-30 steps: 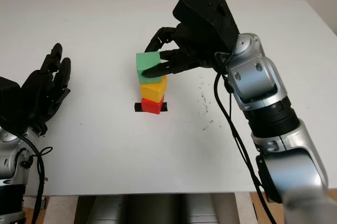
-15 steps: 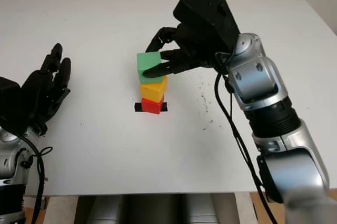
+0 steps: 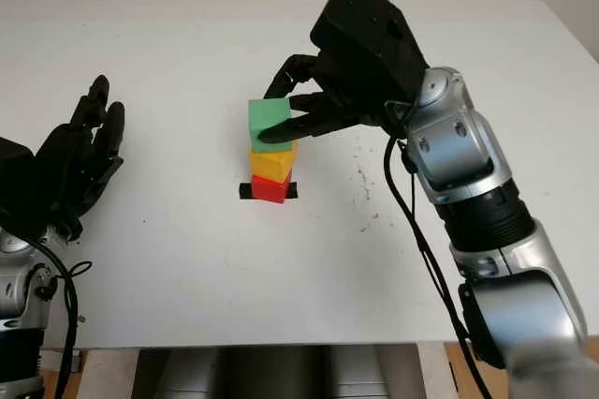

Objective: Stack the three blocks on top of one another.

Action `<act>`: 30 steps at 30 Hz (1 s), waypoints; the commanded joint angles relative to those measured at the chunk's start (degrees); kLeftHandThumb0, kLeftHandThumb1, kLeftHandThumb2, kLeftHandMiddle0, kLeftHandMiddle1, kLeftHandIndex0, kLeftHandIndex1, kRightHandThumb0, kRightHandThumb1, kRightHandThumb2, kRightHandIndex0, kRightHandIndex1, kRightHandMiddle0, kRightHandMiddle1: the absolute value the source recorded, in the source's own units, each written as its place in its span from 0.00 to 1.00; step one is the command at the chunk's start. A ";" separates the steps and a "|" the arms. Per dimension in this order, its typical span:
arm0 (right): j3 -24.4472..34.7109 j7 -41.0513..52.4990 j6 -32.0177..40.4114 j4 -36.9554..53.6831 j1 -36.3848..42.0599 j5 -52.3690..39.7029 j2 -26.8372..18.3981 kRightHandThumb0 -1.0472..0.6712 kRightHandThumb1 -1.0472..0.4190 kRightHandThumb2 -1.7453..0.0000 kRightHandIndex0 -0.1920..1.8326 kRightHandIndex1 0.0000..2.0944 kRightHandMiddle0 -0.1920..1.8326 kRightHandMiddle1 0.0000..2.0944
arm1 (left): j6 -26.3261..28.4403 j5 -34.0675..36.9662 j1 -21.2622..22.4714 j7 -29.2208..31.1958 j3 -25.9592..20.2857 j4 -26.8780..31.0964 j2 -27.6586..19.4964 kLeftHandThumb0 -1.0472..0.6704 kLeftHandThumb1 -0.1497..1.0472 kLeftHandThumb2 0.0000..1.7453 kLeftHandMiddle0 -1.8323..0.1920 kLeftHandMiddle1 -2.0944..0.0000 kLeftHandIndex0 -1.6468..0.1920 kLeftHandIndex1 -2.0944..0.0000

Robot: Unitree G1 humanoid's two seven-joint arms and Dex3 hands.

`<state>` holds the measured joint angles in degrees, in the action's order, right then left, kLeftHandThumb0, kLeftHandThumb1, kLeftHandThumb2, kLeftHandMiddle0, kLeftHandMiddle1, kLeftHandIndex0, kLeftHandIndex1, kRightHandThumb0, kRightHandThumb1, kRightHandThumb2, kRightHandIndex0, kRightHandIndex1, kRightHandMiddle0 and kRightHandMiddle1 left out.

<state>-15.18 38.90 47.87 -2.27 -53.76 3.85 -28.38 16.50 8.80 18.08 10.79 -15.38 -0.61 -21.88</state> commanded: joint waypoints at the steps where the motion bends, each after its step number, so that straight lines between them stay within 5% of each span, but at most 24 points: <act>1: -0.42 0.64 -1.12 1.11 0.34 0.21 -1.11 0.34 0.00 0.96 0.19 0.03 0.15 0.87 | -0.03 0.20 -0.81 0.06 -0.48 1.09 -0.42 0.18 1.00 0.31 1.00 0.98 1.00 0.98; 10: -0.54 2.42 -7.01 -0.16 1.52 0.59 -1.64 0.32 0.01 0.97 0.16 0.01 0.11 0.78 | -0.34 0.22 -0.80 0.24 -0.49 0.74 -0.65 0.17 1.00 0.30 1.00 0.98 1.00 0.98; 14: -0.69 4.18 -8.78 -0.36 1.62 0.23 -2.10 0.29 0.04 0.97 0.12 0.01 0.03 0.56 | -0.77 0.13 -0.83 0.25 -0.49 0.74 -0.54 0.18 1.00 0.30 1.00 0.98 0.99 0.98; 24: -0.06 7.15 -5.82 2.28 0.87 -0.19 -3.24 0.22 0.10 0.97 0.01 0.01 0.03 0.13 | -0.24 0.31 -0.78 0.29 -0.51 0.55 -0.55 0.18 1.00 0.31 1.00 0.98 0.99 0.98; 30: 0.44 6.97 -6.48 2.50 1.30 -0.76 -3.22 0.17 0.10 0.97 0.00 0.00 0.00 0.03 | 0.23 0.50 -0.75 0.37 -0.59 0.70 -0.50 0.18 1.00 0.30 1.00 0.98 1.00 0.98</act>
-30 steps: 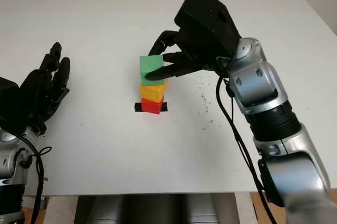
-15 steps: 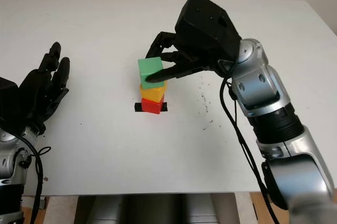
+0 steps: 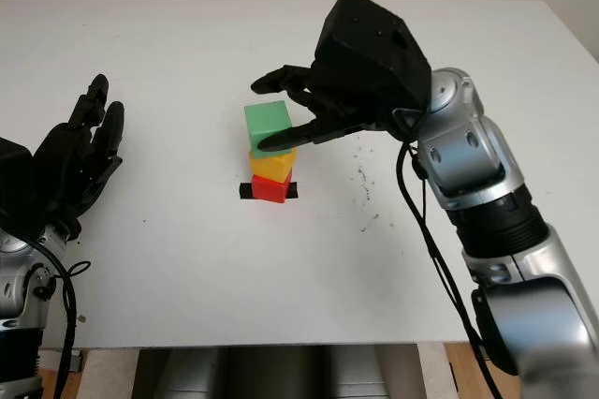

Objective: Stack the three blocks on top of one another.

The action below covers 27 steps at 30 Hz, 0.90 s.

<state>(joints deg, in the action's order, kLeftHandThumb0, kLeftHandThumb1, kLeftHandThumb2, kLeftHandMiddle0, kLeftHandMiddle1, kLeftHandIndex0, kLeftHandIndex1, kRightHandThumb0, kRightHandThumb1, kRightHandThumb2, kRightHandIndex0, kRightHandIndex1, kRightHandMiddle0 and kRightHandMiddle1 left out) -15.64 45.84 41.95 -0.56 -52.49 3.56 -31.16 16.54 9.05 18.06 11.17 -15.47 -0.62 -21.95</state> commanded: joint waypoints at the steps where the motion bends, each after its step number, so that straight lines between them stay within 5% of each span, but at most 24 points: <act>1: 1.21 -0.03 -0.77 0.88 0.14 -0.70 -0.40 0.16 0.10 0.97 0.00 0.00 0.00 0.01 | -0.03 0.25 -0.73 0.07 -0.51 0.57 -0.45 0.18 1.00 0.30 1.00 0.98 1.00 0.98; 12: 10.25 0.01 -7.00 1.67 1.66 -7.20 -2.14 0.10 0.04 0.95 0.00 0.00 0.00 0.00 | -0.20 0.32 -0.65 0.12 -0.81 0.27 -0.65 0.17 1.00 0.31 1.00 0.98 1.00 0.98; 13: 11.40 -1.70 -8.07 2.38 2.51 -7.18 -1.74 0.09 0.02 0.87 0.00 0.00 0.00 0.00 | -0.14 0.41 -0.62 0.16 -0.87 0.33 -0.65 0.18 1.00 0.31 1.00 0.98 1.00 0.98; 17: 17.11 -10.16 -6.93 4.19 5.46 -9.49 2.45 0.12 0.00 0.67 0.00 0.00 0.00 0.00 | -0.68 0.79 -0.42 0.89 -1.05 -0.16 -0.92 0.18 1.00 0.31 1.00 1.00 1.00 0.99; 27: 24.33 -25.03 -10.09 0.02 11.54 -13.27 11.19 0.15 0.00 0.62 0.00 0.00 0.00 0.00 | -1.10 1.65 1.30 -0.01 -2.28 -1.20 -0.35 0.17 1.00 0.30 1.00 1.00 1.00 0.99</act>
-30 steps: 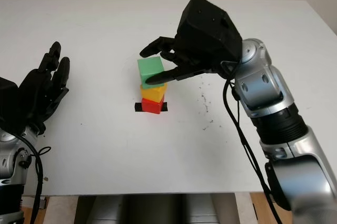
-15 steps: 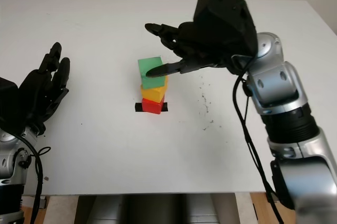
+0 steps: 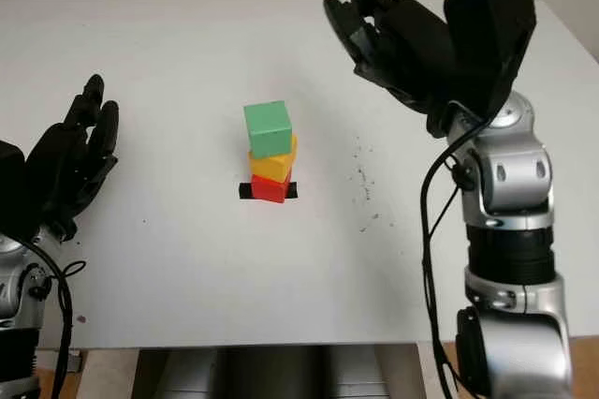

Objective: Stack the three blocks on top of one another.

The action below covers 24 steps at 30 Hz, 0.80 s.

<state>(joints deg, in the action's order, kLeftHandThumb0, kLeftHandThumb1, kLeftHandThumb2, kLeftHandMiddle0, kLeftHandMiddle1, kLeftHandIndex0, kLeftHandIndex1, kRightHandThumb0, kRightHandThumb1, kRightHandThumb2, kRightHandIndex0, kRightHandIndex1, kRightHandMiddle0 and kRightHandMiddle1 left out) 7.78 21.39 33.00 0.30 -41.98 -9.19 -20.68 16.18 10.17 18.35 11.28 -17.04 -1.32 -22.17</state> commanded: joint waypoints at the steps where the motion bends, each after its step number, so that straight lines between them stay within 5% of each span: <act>1: 1.07 -0.88 -1.84 -1.57 1.41 -0.85 1.02 0.15 0.00 0.61 0.00 0.00 0.00 0.00 | -0.92 0.70 1.21 -0.07 -0.74 -0.80 -0.12 0.17 1.00 0.30 1.00 1.00 1.00 0.99; 24: 0.75 -12.00 -19.89 -12.23 12.93 -0.19 11.21 0.17 0.00 0.57 0.00 0.00 0.00 0.00 | -9.72 2.40 4.68 -2.05 0.02 -7.53 4.08 0.18 1.00 0.34 1.00 1.00 1.00 1.00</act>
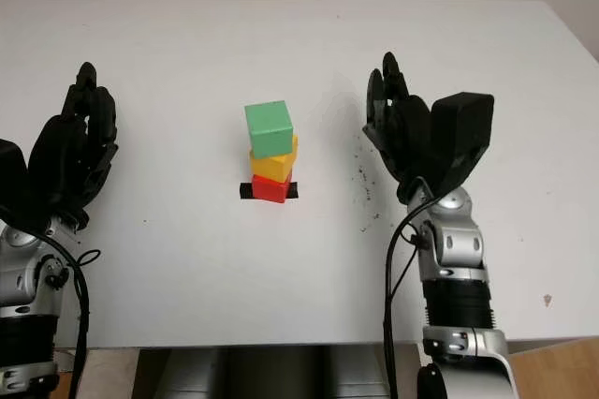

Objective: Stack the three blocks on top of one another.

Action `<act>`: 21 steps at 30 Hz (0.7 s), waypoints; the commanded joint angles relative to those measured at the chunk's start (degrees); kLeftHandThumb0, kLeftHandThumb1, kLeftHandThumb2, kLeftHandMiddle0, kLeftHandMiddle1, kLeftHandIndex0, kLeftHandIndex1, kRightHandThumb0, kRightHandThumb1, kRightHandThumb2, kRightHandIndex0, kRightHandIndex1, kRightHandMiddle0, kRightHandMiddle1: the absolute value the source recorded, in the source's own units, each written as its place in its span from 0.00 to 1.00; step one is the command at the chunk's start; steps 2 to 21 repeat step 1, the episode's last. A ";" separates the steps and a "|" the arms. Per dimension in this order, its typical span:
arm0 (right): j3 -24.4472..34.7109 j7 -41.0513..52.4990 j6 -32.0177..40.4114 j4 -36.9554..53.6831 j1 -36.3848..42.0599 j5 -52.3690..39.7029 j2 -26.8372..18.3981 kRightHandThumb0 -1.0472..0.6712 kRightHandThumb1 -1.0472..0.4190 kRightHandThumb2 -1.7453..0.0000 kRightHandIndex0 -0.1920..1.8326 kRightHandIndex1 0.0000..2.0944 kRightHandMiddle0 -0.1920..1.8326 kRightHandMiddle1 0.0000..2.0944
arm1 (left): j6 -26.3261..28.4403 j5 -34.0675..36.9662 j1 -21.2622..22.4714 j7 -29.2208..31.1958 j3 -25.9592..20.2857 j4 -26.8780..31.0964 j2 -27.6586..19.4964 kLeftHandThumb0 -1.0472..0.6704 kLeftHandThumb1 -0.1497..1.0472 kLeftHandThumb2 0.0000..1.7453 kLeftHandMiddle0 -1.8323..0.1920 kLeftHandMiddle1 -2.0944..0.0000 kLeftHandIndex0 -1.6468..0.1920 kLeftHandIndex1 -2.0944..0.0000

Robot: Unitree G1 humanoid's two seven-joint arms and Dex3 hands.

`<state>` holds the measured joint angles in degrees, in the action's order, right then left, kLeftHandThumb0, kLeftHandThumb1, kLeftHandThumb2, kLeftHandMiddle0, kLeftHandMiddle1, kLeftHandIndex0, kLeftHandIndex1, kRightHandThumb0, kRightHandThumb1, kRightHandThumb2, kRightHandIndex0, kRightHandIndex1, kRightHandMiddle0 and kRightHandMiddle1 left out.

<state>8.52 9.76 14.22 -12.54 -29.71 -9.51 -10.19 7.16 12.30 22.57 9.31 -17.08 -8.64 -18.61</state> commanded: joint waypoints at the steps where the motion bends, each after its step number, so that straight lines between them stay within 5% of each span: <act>1: -0.09 -0.77 -1.47 0.81 0.90 0.10 1.06 0.17 0.00 0.57 0.00 0.00 0.00 0.00 | -0.78 0.19 0.28 -0.09 0.20 -0.09 0.55 0.18 1.00 0.34 1.00 1.00 1.00 1.00; 21: -0.09 -0.77 -1.47 0.81 0.90 0.10 1.06 0.17 0.00 0.57 0.00 0.00 0.00 0.00 | -0.78 0.19 0.28 -0.09 0.20 -0.09 0.55 0.18 1.00 0.34 1.00 1.00 1.00 1.00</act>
